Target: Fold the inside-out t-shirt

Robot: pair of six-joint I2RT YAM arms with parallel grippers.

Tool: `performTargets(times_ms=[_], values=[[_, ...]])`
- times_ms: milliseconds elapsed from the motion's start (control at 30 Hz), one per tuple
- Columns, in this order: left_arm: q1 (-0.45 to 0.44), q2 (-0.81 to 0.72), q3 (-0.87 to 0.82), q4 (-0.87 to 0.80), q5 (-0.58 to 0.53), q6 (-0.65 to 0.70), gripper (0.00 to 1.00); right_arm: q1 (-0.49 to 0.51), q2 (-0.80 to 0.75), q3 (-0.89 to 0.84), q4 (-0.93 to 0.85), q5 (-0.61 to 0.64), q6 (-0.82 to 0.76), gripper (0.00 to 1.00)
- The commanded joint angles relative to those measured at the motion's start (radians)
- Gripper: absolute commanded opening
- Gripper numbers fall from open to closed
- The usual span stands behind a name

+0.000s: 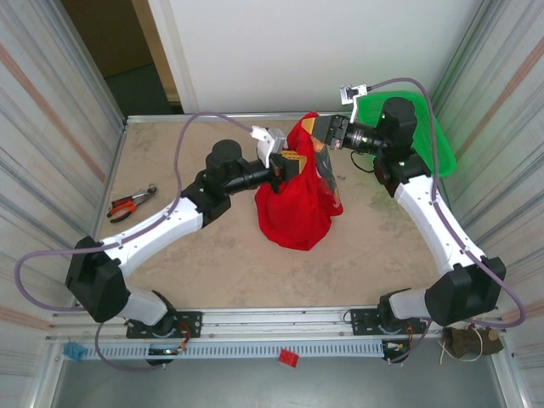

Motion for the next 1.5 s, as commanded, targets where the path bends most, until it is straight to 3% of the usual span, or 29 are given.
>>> performTargets(times_ms=[0,167,200,233,267,333,433,533,667,800,1033,1133,1167,1233,1333,1367,1467], values=[[0.06,0.01,0.094,-0.003,0.089,-0.056,0.0,-0.007,0.037,-0.01,0.014,0.032,0.011,0.0],[0.173,0.033,0.254,0.021,0.239,-0.268,0.0,-0.055,0.129,0.009,0.07,0.067,0.08,0.0],[0.182,0.04,0.288,0.017,0.256,-0.294,0.0,-0.064,0.145,0.024,0.076,0.073,0.098,0.06],[0.187,0.045,0.314,0.015,0.258,-0.32,0.0,-0.076,0.157,0.038,0.07,0.08,0.107,0.3],[0.191,0.051,0.331,0.021,0.26,-0.347,0.0,-0.088,0.158,0.047,0.061,0.084,0.108,0.46],[0.199,0.058,0.345,0.073,0.254,-0.427,0.0,-0.119,0.127,0.039,0.061,0.104,0.126,0.6],[0.2,0.056,0.347,0.031,0.159,-0.483,0.0,-0.139,0.026,0.011,-0.015,0.149,0.106,0.62],[0.19,0.033,0.332,-0.04,0.066,-0.454,0.0,-0.096,-0.093,-0.025,-0.132,0.235,0.028,0.62],[0.133,-0.017,0.351,-0.095,-0.08,-0.378,0.0,0.087,-0.18,-0.029,-0.249,0.41,-0.11,0.7],[0.101,-0.034,0.375,-0.13,-0.188,-0.392,0.0,0.268,-0.159,-0.007,-0.268,0.55,-0.174,0.72],[0.001,-0.068,0.356,-0.093,-0.41,-0.401,0.0,0.461,-0.077,0.027,-0.289,0.888,-0.221,0.72],[-0.021,-0.063,0.363,-0.071,-0.429,-0.414,0.0,0.481,-0.032,0.036,-0.276,0.96,-0.21,0.71],[-0.024,-0.062,0.369,-0.072,-0.433,-0.415,0.0,0.479,-0.018,0.04,-0.269,0.974,-0.21,0.65],[-0.026,-0.064,0.38,-0.081,-0.444,-0.407,0.0,0.462,-0.007,0.061,-0.274,0.962,-0.217,0.42],[-0.027,-0.085,0.401,-0.11,-0.474,-0.351,0.0,0.402,-0.021,0.102,-0.305,0.854,-0.224,0.05],[-0.027,-0.093,0.41,-0.12,-0.485,-0.323,0.0,0.375,-0.029,0.119,-0.327,0.804,-0.228,0.0],[-0.026,-0.108,0.44,-0.149,-0.515,-0.253,0.0,0.277,-0.042,0.181,-0.369,0.56,-0.246,0.0]])
